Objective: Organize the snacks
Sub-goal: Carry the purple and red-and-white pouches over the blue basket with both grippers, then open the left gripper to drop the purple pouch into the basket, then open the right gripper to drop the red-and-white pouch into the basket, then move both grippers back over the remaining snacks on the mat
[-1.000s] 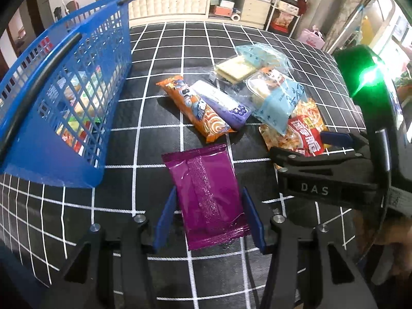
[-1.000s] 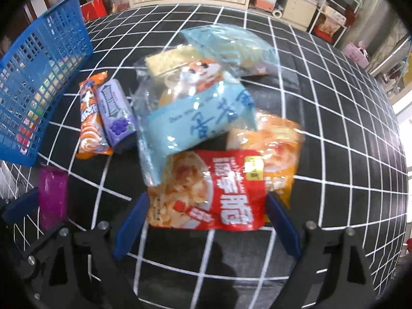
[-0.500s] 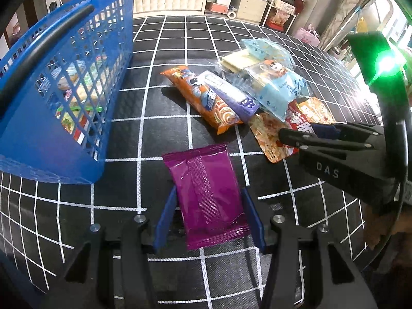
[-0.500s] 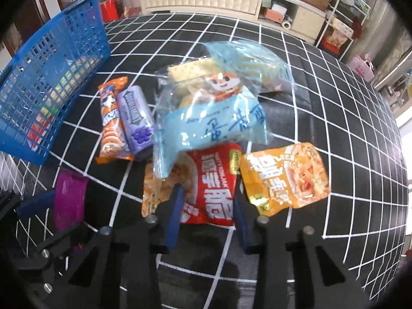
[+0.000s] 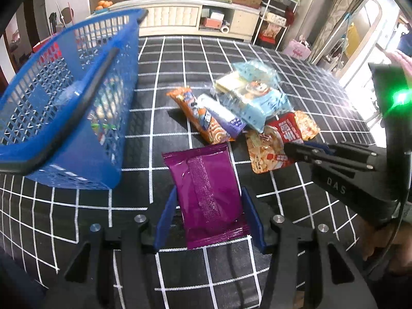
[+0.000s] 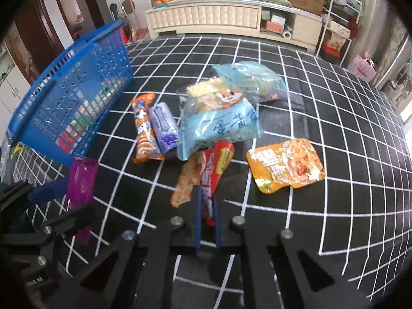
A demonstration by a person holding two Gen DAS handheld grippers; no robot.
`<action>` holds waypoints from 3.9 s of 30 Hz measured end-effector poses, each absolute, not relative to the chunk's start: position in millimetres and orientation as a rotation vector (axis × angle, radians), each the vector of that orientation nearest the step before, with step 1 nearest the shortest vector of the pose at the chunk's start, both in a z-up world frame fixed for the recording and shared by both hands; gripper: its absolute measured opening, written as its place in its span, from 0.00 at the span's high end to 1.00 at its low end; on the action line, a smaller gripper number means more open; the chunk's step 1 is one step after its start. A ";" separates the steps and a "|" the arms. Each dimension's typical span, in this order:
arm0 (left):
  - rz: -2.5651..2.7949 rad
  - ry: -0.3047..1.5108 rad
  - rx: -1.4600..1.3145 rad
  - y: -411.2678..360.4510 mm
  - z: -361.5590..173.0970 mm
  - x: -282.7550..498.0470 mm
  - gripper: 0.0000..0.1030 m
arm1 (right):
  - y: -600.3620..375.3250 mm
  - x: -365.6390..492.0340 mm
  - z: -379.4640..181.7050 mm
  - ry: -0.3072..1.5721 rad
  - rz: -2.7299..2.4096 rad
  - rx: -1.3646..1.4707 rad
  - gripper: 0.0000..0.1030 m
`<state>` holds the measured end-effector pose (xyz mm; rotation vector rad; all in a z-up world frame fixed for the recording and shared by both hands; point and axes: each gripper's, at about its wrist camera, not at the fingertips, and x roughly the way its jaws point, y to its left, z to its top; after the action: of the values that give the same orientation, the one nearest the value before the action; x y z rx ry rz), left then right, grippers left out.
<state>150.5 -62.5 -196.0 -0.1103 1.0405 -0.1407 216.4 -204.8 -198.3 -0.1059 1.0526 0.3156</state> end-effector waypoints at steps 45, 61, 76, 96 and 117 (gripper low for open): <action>-0.094 0.888 -0.065 111.2 -52.4 185.9 0.54 | -47.0 254.7 -60.0 0.791 0.569 -0.125 0.92; -0.103 1.054 -0.046 127.3 -111.4 210.5 0.53 | -22.2 260.1 -88.9 0.895 0.564 -0.147 0.92; -0.074 1.005 -0.076 144.8 -91.0 189.3 0.45 | -10.9 242.6 -70.7 0.882 0.574 -0.167 0.92; -0.068 0.950 -0.089 154.6 -88.8 169.3 0.45 | 4.4 234.9 -113.9 1.054 0.562 -0.293 0.82; -0.184 0.903 -0.016 72.8 -60.3 159.1 0.45 | -117.8 214.5 -72.0 0.980 0.394 -0.160 0.35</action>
<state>159.1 72.8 -60.3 -0.0160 0.9028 -0.1842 214.5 -117.8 -72.0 -0.1604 0.9795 0.3941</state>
